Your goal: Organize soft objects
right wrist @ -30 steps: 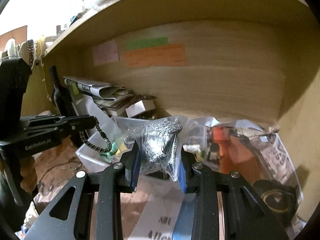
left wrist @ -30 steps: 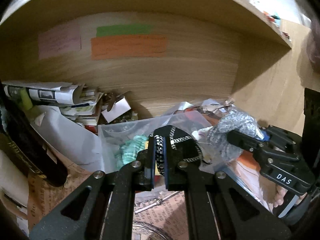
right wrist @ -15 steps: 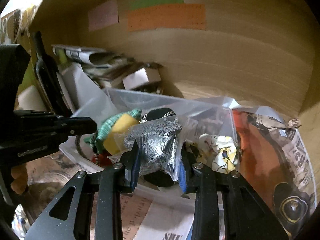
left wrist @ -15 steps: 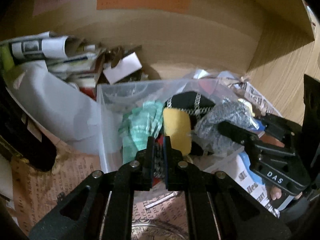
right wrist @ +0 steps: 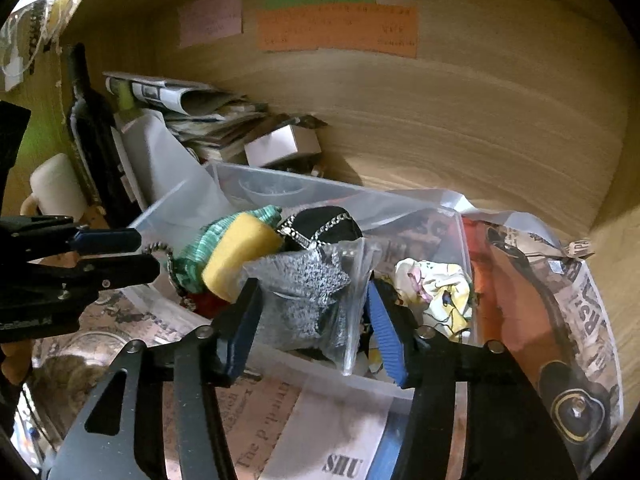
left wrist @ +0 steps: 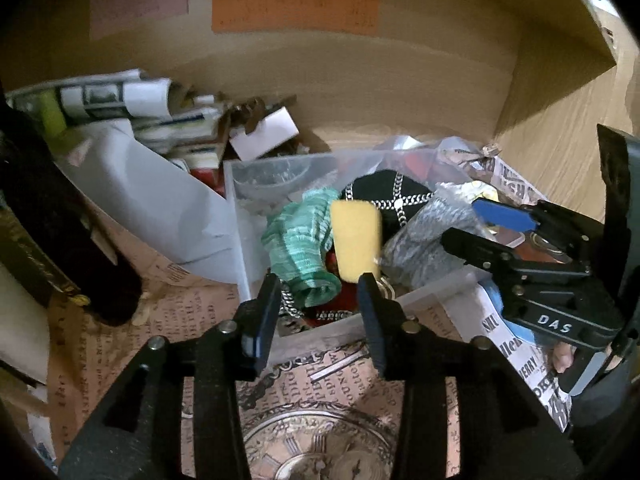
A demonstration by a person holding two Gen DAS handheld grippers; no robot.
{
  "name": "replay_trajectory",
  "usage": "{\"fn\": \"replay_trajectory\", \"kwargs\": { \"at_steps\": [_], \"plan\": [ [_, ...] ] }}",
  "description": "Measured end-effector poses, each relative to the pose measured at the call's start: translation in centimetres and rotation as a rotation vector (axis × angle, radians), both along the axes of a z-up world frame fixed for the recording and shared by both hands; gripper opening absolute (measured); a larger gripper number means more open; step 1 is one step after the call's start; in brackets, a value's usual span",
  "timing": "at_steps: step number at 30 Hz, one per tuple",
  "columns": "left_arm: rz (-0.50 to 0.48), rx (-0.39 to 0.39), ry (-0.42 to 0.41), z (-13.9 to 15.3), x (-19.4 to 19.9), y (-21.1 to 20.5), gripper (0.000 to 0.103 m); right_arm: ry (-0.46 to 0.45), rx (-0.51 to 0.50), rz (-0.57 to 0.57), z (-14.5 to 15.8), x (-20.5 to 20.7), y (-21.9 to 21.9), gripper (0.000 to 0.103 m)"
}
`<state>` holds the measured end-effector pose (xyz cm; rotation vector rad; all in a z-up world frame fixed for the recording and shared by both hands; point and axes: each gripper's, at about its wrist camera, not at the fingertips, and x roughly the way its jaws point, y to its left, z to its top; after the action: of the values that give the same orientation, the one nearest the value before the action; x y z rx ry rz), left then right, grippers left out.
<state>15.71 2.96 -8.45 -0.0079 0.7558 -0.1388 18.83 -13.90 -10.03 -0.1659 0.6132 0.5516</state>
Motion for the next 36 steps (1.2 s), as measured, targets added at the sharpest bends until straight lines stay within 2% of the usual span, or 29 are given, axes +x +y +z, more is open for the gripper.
{"fn": "replay_trajectory", "kwargs": {
  "at_steps": [8, 16, 20, 27, 31, 36],
  "plan": [
    [0.050, 0.008, -0.169, 4.0, -2.9, -0.4, 0.043, -0.105, 0.091, 0.012, 4.2, -3.2, -1.6, 0.057],
    [0.064, 0.012, -0.340, 7.5, -6.6, -1.3, 0.060, -0.235, 0.175, 0.007, 8.2, -7.1, -3.6, 0.066],
    [0.069, 0.004, -0.406, 8.4, -8.0, -1.6, 0.073, -0.272, 0.207, -0.001, 9.1, -8.3, -4.4, 0.074],
    [0.075, -0.003, -0.471, 9.2, -9.7, -2.0, 0.094, -0.310, 0.245, -0.014, 9.7, -9.7, -5.2, 0.089],
    [0.078, -0.007, -0.497, 9.5, -10.5, -2.3, 0.099, -0.318, 0.259, -0.025, 9.8, -10.4, -5.5, 0.102],
    [0.081, -0.010, -0.515, 9.9, -11.3, -2.6, 0.103, -0.326, 0.279, -0.032, 10.0, -10.9, -6.1, 0.103]
  ]
}}
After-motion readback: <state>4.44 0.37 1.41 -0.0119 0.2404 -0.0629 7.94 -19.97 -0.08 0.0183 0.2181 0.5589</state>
